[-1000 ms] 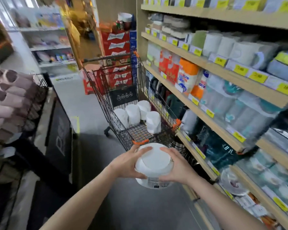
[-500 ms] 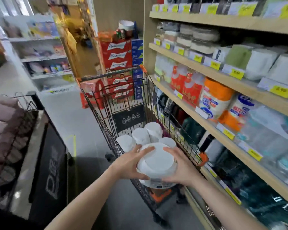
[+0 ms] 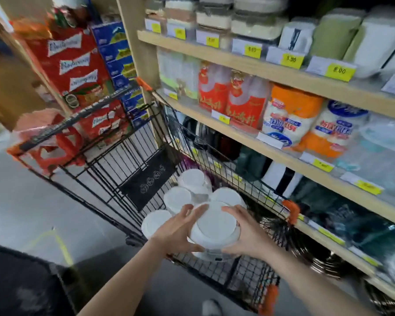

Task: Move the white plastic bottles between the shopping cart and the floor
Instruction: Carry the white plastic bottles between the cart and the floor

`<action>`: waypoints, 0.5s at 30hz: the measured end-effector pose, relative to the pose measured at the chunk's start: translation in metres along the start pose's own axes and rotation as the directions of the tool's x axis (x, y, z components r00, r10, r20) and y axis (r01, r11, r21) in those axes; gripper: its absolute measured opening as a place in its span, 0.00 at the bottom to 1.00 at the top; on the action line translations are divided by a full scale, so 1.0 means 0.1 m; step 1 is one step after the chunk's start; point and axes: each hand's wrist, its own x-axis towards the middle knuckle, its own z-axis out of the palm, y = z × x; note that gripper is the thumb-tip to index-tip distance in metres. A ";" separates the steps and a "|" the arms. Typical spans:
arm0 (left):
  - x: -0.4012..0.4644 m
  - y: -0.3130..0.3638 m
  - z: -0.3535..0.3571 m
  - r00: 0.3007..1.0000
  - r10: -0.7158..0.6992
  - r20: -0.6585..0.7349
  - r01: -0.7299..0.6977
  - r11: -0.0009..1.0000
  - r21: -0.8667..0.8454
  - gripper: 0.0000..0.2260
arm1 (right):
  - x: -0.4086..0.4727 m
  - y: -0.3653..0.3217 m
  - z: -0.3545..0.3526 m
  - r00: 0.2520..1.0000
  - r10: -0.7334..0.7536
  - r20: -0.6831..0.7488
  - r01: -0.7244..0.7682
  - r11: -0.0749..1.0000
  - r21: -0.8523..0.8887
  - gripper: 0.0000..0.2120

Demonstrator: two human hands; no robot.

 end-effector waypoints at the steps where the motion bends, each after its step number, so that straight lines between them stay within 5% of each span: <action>1: 0.12 -0.05 0.00 1.000 0.008 0.024 -0.008 1.000 0.001 0.49 | 0.08 0.06 0.02 1.000 0.021 -0.006 -0.021 1.000 0.009 0.47; 7: 0.71 -0.42 0.06 0.988 0.059 0.140 -0.057 0.998 -0.015 0.49 | 0.41 0.34 0.33 0.991 0.130 -0.040 -0.130 0.992 0.002 0.51; 15: 1.71 -1.20 0.63 0.905 0.313 0.288 -0.340 0.939 0.048 0.46 | 0.81 0.68 1.11 0.897 0.401 -0.187 -0.383 0.915 0.126 0.52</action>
